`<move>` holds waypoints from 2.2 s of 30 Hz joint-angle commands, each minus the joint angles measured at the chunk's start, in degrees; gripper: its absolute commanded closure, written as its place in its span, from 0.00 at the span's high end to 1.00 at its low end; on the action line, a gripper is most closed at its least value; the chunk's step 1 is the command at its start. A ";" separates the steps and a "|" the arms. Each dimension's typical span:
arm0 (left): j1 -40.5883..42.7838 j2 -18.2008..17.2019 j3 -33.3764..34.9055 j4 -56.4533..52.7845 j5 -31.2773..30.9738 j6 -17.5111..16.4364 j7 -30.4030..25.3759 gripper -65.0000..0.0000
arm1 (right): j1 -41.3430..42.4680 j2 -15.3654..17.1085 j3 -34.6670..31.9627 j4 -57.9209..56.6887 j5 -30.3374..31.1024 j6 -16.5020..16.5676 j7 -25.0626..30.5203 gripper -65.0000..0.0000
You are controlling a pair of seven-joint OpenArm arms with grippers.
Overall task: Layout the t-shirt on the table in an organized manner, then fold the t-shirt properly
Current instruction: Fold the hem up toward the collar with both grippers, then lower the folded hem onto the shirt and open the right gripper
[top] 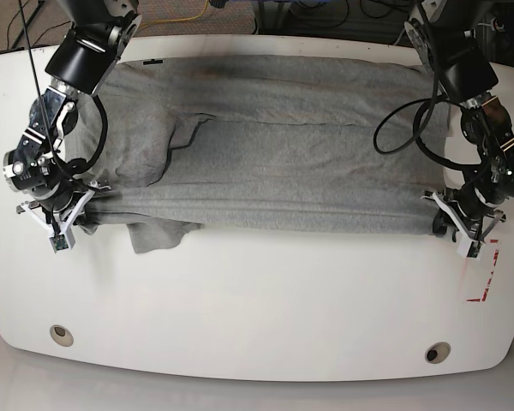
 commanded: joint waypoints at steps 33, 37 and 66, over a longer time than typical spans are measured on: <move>14.28 -2.38 -0.10 8.10 0.49 0.58 -0.63 0.17 | -11.51 -3.71 3.76 8.75 -0.98 -0.56 -1.08 0.60; 14.36 -2.38 -0.18 8.10 0.58 0.58 -0.63 0.34 | -11.60 -4.51 3.76 11.83 -0.98 -0.56 -1.08 0.62; 14.01 -5.02 -0.36 15.31 0.32 0.58 3.07 0.45 | -7.56 -8.81 4.73 17.98 -1.07 -0.56 -6.62 0.62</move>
